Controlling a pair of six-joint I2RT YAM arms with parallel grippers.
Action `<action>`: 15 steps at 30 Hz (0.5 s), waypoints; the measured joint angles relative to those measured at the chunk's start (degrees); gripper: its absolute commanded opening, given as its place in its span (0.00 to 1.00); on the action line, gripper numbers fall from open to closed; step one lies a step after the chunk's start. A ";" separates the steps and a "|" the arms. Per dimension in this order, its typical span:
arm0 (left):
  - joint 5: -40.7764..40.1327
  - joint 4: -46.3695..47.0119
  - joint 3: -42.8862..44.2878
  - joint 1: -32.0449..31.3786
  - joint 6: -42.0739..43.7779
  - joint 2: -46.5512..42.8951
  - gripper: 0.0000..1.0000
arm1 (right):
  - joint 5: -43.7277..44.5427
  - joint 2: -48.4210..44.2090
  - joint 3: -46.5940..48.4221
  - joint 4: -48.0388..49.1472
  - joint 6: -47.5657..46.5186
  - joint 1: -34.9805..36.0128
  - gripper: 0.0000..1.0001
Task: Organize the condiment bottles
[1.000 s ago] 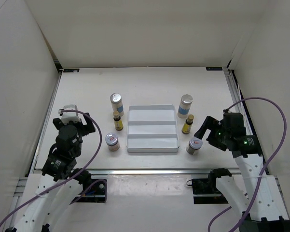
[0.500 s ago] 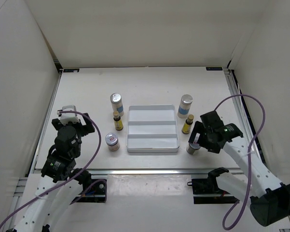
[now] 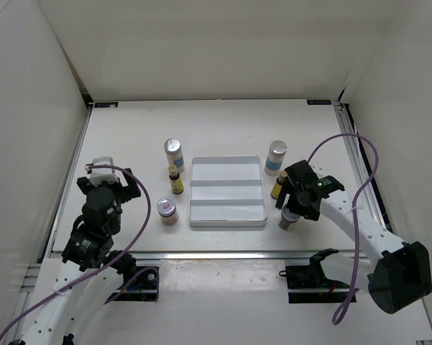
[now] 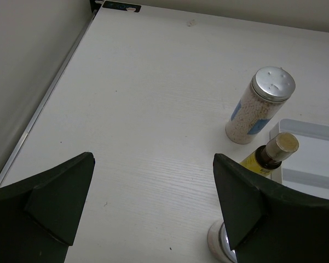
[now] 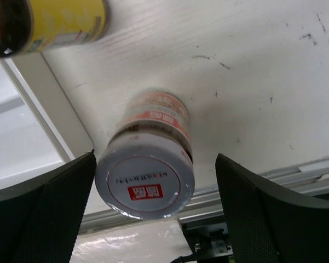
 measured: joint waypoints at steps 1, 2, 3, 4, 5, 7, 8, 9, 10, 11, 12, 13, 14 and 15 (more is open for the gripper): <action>-0.07 0.00 -0.02 0.00 0.00 0.00 1.00 | 0.04 0.61 -0.11 0.81 -0.15 0.00 0.90; -0.07 0.00 -0.02 0.00 0.00 0.00 1.00 | 0.04 0.94 -0.37 1.53 -0.20 0.00 0.85; -0.09 0.00 -0.02 0.00 0.00 0.00 1.00 | 0.00 1.11 -0.76 2.21 -0.39 0.00 0.83; -0.11 0.00 -0.02 0.00 0.00 0.00 1.00 | -0.07 1.22 -1.05 2.49 -0.52 0.00 0.81; -0.11 0.00 -0.02 0.00 0.00 0.00 1.00 | -0.15 1.27 -1.36 2.78 -0.57 0.00 0.78; -0.26 0.00 -0.02 0.00 0.00 0.00 1.00 | -0.31 1.25 -1.81 3.28 -0.81 0.00 0.67; -0.28 0.00 -0.02 0.00 0.00 0.00 1.00 | -0.55 1.25 -1.86 3.58 -0.96 0.00 0.63; -0.31 0.00 -0.02 0.00 0.00 0.00 1.00 | -0.50 1.20 -1.86 3.61 -1.11 0.04 0.58; -0.31 0.00 -0.02 0.00 0.00 0.00 1.00 | -0.52 1.05 -1.86 3.63 -1.25 0.04 0.55; -0.33 0.00 -0.02 0.00 0.00 0.00 1.00 | -0.57 0.92 -1.86 3.63 -1.46 0.04 0.49; -0.33 0.00 -0.02 0.00 0.00 0.00 1.00 | -0.57 0.70 -1.88 3.58 -1.70 0.04 0.46; -0.33 0.00 -0.02 0.00 0.00 0.00 1.00 | -0.59 0.50 -1.88 3.54 -1.88 0.04 0.44; -0.37 0.00 -0.02 0.00 -0.02 0.00 1.00 | -0.68 0.15 -1.88 3.54 -2.12 0.04 0.41; -0.50 0.00 -0.02 0.00 0.00 -0.02 1.00 | -0.83 -0.33 -1.88 3.50 -2.38 0.04 0.38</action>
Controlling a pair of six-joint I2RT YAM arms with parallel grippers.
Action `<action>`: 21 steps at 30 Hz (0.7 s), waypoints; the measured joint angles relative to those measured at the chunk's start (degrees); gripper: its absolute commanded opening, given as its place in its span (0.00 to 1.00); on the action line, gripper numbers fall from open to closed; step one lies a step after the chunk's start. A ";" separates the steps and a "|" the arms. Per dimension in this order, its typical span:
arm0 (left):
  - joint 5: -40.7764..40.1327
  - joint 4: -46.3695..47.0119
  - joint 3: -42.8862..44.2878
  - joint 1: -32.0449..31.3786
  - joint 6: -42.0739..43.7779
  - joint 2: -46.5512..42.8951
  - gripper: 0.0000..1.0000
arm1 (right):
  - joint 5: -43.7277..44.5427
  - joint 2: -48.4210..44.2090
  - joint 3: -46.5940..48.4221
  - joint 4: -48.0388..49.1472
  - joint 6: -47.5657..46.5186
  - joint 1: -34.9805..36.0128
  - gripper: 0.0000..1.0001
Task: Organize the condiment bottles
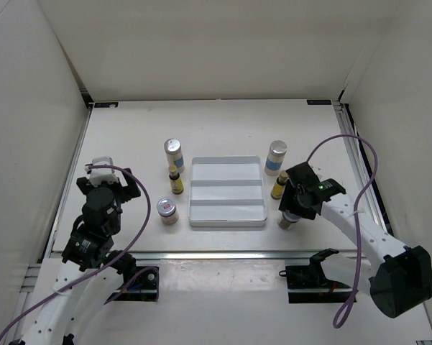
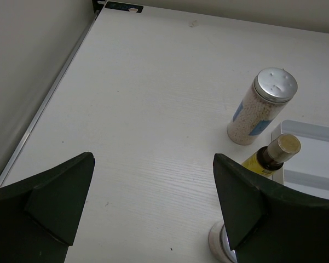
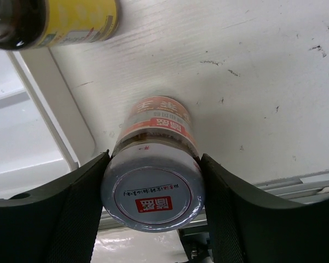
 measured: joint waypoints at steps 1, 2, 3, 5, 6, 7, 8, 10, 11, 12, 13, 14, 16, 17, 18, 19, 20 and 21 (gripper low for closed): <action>-0.09 0.00 0.00 0.00 0.00 -0.02 1.00 | -0.11 -0.57 0.07 -0.20 -0.35 0.00 0.36; -0.13 0.02 0.00 0.00 0.00 -0.04 1.00 | -0.17 -1.25 0.20 -0.63 -0.74 0.00 0.35; -0.20 0.02 0.00 0.00 0.00 -0.07 1.00 | -0.17 -1.97 0.55 -1.27 -1.03 0.04 0.34; -0.22 0.00 0.00 0.00 0.00 -0.07 1.00 | -0.13 -3.26 2.01 -3.02 -2.14 0.42 0.28; -0.22 0.02 0.00 0.00 0.00 -0.07 1.00 | -0.11 -3.85 3.02 -3.76 -2.69 0.66 0.25; -0.24 0.20 -0.04 0.00 0.00 -0.07 1.00 | -0.13 -4.33 4.39 -4.42 -3.39 1.01 0.21; -0.24 0.39 -0.15 0.00 0.00 -0.07 1.00 | -0.13 -4.44 5.77 -4.87 -3.98 1.40 0.20; -0.24 0.42 -0.22 0.00 0.00 -0.07 1.00 | 0.09 -4.31 8.96 -5.38 -4.98 2.91 0.19; -0.24 0.44 -0.22 0.00 -0.02 -0.07 1.00 | 0.13 -4.15 10.23 -5.29 -5.35 4.09 0.19; -0.24 0.44 -0.22 0.00 0.00 -0.11 1.00 | 0.31 -3.91 11.39 -5.25 -5.73 5.62 0.19; -0.24 0.44 -0.22 0.00 0.00 -0.11 1.00 | 0.22 -3.52 12.33 -5.11 -5.97 7.15 0.19; -0.24 0.44 -0.22 0.00 -0.02 -0.11 1.00 | 0.07 -2.93 13.09 -4.87 -6.19 8.79 0.19; -0.24 0.46 -0.22 0.00 0.00 -0.11 1.00 | 0.13 -1.25 14.40 -4.48 -6.64 11.85 0.18; -0.24 0.44 -0.22 0.00 0.00 -0.11 1.00 | 0.24 0.15 14.99 -4.15 -6.78 13.77 0.18; -0.24 0.44 -0.22 0.00 0.00 -0.11 1.00 | 0.46 1.44 15.39 -3.80 -6.97 15.23 0.18; -0.24 0.44 -0.22 0.00 0.00 -0.11 1.00 | 0.55 2.80 15.63 -3.30 -7.02 16.46 0.18; -0.24 0.44 -0.22 0.00 -0.02 -0.09 1.00 | 0.55 4.37 15.74 -2.60 -6.99 17.77 0.18; -0.24 0.44 -0.22 0.00 0.00 -0.09 1.00 | 0.66 5.92 15.87 -1.99 -7.06 18.80 0.18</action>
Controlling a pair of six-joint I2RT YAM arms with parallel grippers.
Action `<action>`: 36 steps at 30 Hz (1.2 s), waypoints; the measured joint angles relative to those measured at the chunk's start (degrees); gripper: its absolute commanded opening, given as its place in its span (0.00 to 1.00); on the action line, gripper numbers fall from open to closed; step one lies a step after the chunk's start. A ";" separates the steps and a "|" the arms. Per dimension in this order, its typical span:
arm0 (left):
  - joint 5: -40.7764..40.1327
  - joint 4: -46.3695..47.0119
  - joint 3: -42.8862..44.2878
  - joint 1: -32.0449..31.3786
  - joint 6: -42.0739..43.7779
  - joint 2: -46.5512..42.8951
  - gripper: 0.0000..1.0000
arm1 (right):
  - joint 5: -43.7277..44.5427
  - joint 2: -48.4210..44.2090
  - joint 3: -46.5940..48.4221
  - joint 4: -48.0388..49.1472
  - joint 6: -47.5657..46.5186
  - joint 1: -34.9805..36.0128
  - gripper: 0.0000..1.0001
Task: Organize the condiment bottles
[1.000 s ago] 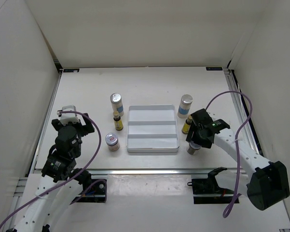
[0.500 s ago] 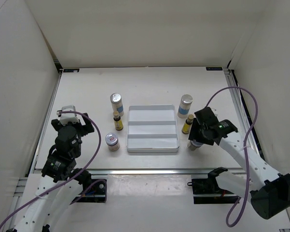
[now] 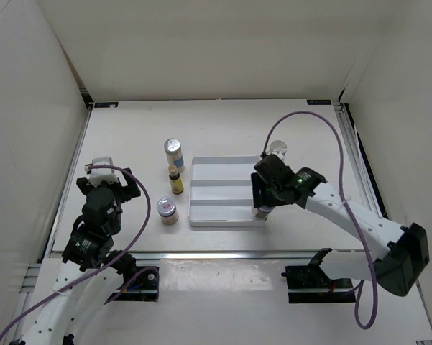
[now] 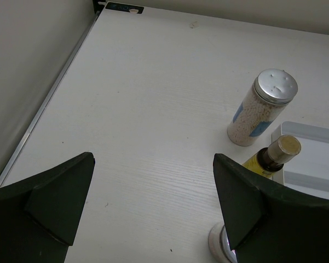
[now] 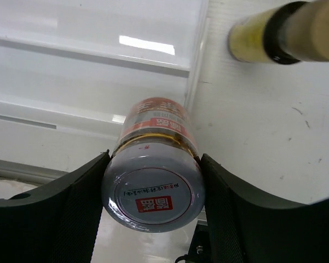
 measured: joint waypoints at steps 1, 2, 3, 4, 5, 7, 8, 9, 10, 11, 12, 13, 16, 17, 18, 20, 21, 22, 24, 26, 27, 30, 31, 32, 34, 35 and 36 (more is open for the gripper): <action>0.00 0.00 0.00 0.00 0.00 0.00 1.00 | 0.00 1.36 0.04 0.59 0.00 0.79 0.18; -0.02 0.00 0.00 0.00 0.00 0.02 1.00 | 0.04 2.93 0.04 1.25 0.00 1.55 0.18; -0.02 0.00 0.00 0.00 0.00 0.02 1.00 | 0.13 4.07 0.07 1.77 -0.04 1.99 0.18; -0.02 0.00 0.00 0.00 0.00 0.04 1.00 | 0.59 5.29 0.20 2.82 -0.15 2.40 0.18; -0.02 0.00 0.00 0.00 0.00 0.04 1.00 | 0.83 6.16 0.48 3.78 -0.20 2.71 0.18; -0.02 0.00 0.00 0.00 0.00 0.04 1.00 | 1.14 7.43 0.61 5.73 -0.26 2.95 0.18; -0.02 0.00 0.00 0.00 0.00 0.04 1.00 | 1.27 8.02 0.61 6.43 -0.39 3.04 0.18; -0.02 0.00 0.00 0.00 0.00 0.04 1.00 | 1.29 8.74 0.61 6.95 -0.39 3.08 0.18; 0.00 0.00 0.00 0.00 0.00 0.09 1.00 | 1.33 9.49 0.61 7.30 -0.42 3.13 0.18; 0.00 0.02 0.00 0.00 0.00 0.11 1.00 | 1.38 10.19 0.61 7.61 -0.46 3.13 0.18; 0.00 0.00 0.00 0.00 0.00 0.22 1.00 | 1.36 11.04 0.61 7.91 -0.50 3.15 0.18; 0.02 0.02 0.00 0.00 0.00 0.33 1.00 | 1.38 11.80 0.61 8.22 -0.57 3.15 0.18; 0.37 0.00 0.00 0.00 -0.02 0.50 1.00 | 1.36 13.57 0.35 9.16 -0.59 3.17 0.32; 0.63 0.02 0.00 0.00 0.00 0.50 1.00 | 1.36 13.86 0.26 9.33 -0.61 3.17 0.35; 1.11 0.09 0.00 0.00 0.02 0.50 1.00 | 1.36 14.10 0.20 9.42 -0.59 3.17 0.42; 2.75 0.26 0.00 0.00 0.15 0.55 1.00 | 1.36 14.27 0.17 9.62 -0.59 3.17 0.58; 3.87 0.44 0.00 0.00 0.20 0.61 1.00 | 1.38 14.34 0.17 9.66 -0.57 3.17 0.62; 5.25 0.57 0.00 0.00 0.26 0.74 1.00 | 1.40 14.34 0.17 9.68 -0.48 3.17 0.71; 9.03 0.57 0.11 0.00 0.28 1.18 1.00 | 1.77 14.36 0.17 9.53 -0.13 3.17 0.88; 12.92 -0.85 1.38 0.00 -0.85 2.45 1.00 | 2.97 14.34 0.57 9.27 0.26 3.28 1.00; 15.19 -2.03 3.06 0.00 -2.27 3.82 1.00 | 3.98 14.21 0.92 9.09 0.22 3.48 1.00; 19.85 -4.46 9.07 0.00 -8.09 9.16 1.00 | 6.32 12.22 1.18 8.68 0.20 4.68 1.00; 21.05 -5.29 10.91 0.00 -10.21 11.43 1.00 | 6.97 10.99 1.18 8.39 0.20 5.03 1.00; 21.94 -6.21 12.24 0.00 -11.87 13.55 1.00 | 7.52 9.55 1.25 8.11 0.20 5.31 1.00; 23.63 -7.78 13.33 -0.22 -15.04 18.12 1.00 | 8.33 7.02 2.05 7.58 0.13 5.62 1.00; 24.17 -8.76 13.14 -0.39 -16.26 19.67 1.00 | 8.85 6.05 2.82 7.45 0.09 5.62 1.00; 24.65 -9.62 12.41 -0.70 -17.53 21.11 1.00 | 9.25 5.27 3.65 7.30 0.07 5.62 1.00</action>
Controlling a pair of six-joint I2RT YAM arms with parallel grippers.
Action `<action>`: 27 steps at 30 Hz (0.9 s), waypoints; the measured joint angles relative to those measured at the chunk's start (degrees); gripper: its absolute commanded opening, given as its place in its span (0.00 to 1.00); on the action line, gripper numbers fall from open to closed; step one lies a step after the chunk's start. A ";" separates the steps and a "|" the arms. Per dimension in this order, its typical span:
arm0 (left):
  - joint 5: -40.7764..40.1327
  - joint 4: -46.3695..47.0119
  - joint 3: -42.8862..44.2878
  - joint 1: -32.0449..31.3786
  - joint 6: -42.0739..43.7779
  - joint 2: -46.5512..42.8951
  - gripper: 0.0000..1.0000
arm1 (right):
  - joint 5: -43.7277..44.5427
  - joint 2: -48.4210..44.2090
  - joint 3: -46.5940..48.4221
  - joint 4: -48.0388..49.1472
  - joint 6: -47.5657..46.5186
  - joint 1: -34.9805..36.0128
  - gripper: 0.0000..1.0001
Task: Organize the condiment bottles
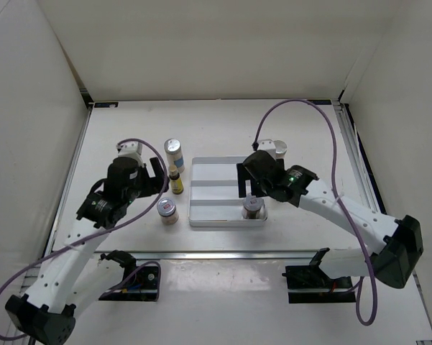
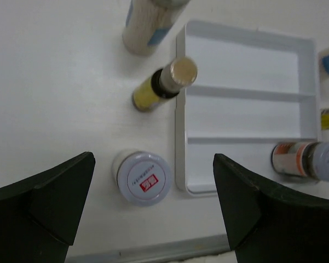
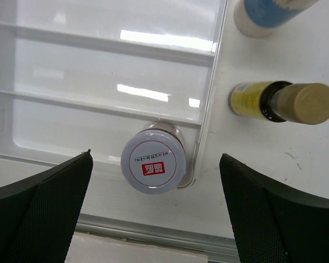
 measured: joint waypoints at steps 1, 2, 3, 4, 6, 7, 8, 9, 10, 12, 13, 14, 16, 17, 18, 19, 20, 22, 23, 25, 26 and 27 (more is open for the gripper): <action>0.46 -0.90 -0.83 -0.39 -0.94 0.85 1.00 | 0.48 -0.57 0.74 -0.13 0.00 0.00 1.00; 1.03 -2.01 -1.86 -0.87 -1.99 1.31 1.00 | 0.83 -0.96 1.27 -0.17 0.00 0.00 1.00; 1.38 -3.02 -2.84 -1.53 -2.97 1.33 1.00 | 1.14 -1.27 1.62 -0.24 0.00 0.00 1.00; 1.64 -3.85 -3.74 -2.08 -3.76 1.05 1.00 | 1.29 -1.40 1.73 -0.28 0.00 0.00 1.00; 2.08 -4.72 -5.01 -2.97 -5.07 0.26 1.00 | 1.40 -1.40 1.73 -0.72 0.07 0.00 1.00; 2.25 -4.83 -5.60 -3.26 -5.57 -0.13 1.00 | 1.38 -1.36 1.66 -0.87 0.09 0.00 1.00; 2.45 -5.25 -6.29 -3.43 -6.29 -0.55 1.00 | 1.33 -1.36 1.57 -0.98 0.13 0.00 1.00; 2.51 -5.29 -6.47 -3.45 -6.45 -0.55 1.00 | 1.29 -1.36 1.53 -0.98 0.15 0.00 1.00; 2.62 -5.22 -6.69 -3.69 -6.58 -0.07 1.00 | 1.09 -1.36 1.44 -0.94 0.20 0.00 1.00; 2.69 -5.01 -6.71 -4.00 -6.73 2.19 1.00 | 0.85 -1.36 1.20 -0.96 0.24 0.00 1.00; 2.73 -4.81 -6.71 -4.20 -6.69 3.67 1.00 | 0.70 -1.33 1.14 -1.01 0.24 0.00 1.00; 2.91 -4.63 -6.71 -4.33 -6.69 5.77 1.00 | 0.63 -1.33 1.14 -0.98 0.24 0.00 1.00; 2.99 -4.55 -6.71 -4.50 -6.69 9.77 1.00 | 0.52 -1.33 1.14 -0.96 0.24 0.00 1.00; 3.02 -4.57 -6.73 -4.50 -6.69 10.99 1.00 | 0.42 -1.33 1.14 -0.96 0.24 0.00 1.00; 3.02 -4.50 -6.73 -4.50 -6.71 11.78 1.00 | 0.31 -1.33 1.14 -0.96 0.31 0.00 1.00; 3.02 -4.35 -6.73 -4.50 -6.71 12.28 1.00 | 0.22 -1.38 1.14 -0.96 0.35 0.00 1.00; 3.02 -4.15 -6.73 -4.50 -6.71 12.55 1.00 | 0.17 -1.40 1.09 -0.96 0.39 0.00 1.00; 2.99 -3.72 -6.75 -4.50 -6.73 12.90 1.00 | 0.02 -1.55 0.76 -0.92 0.48 0.00 1.00; 2.99 -3.54 -6.82 -4.50 -6.73 13.22 1.00 | -0.07 -1.66 0.50 -0.92 0.48 0.00 1.00; 2.99 -2.86 -7.30 -4.50 -6.71 14.16 1.00 | -0.26 -1.79 0.04 -0.98 0.57 0.00 1.00; 2.99 -2.71 -7.56 -4.50 -6.75 14.86 0.97 | -0.39 -1.79 -0.02 -1.03 0.72 0.00 1.00; 3.02 -2.54 -7.74 -4.50 -6.82 15.74 0.93 | -0.46 -1.79 -0.13 -0.94 0.85 0.00 1.00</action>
